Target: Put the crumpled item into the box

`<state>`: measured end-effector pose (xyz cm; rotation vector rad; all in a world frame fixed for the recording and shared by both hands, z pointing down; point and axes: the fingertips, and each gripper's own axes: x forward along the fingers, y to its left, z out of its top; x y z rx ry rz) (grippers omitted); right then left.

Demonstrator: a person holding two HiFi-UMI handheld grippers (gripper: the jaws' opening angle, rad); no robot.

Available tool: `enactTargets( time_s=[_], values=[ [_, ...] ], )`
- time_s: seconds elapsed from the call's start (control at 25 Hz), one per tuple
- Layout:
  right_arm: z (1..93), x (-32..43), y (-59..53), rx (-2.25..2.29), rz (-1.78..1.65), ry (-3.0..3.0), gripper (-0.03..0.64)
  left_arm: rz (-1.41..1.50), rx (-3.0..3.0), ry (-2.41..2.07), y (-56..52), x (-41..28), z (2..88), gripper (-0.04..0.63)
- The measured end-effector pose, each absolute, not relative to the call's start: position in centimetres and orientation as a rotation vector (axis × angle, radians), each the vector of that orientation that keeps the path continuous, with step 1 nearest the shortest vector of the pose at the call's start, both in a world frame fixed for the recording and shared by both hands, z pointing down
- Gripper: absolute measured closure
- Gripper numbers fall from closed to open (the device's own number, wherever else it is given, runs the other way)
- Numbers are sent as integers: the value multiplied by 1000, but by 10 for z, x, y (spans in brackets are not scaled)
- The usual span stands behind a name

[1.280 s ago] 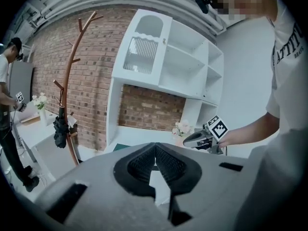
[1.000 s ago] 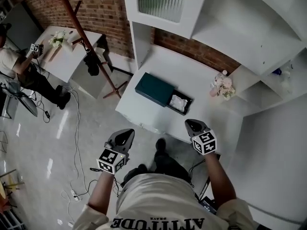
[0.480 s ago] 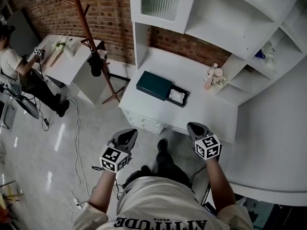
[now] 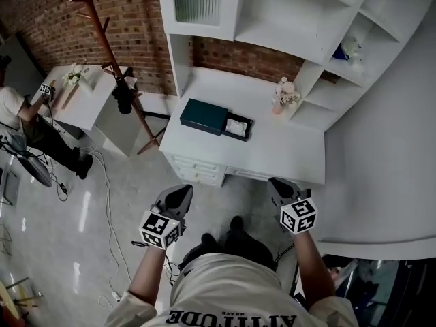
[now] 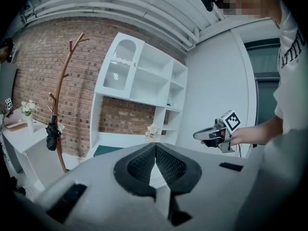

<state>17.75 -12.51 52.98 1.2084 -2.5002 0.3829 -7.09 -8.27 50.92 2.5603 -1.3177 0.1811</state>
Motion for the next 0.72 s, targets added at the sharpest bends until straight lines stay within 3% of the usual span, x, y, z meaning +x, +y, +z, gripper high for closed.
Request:
enactTargets(
  time_s=[0.72],
  values=[
    [490, 269, -84, 1298, 340, -2644, 580, 183, 2539, -1452, -48, 5, 482, 569]
  ],
)
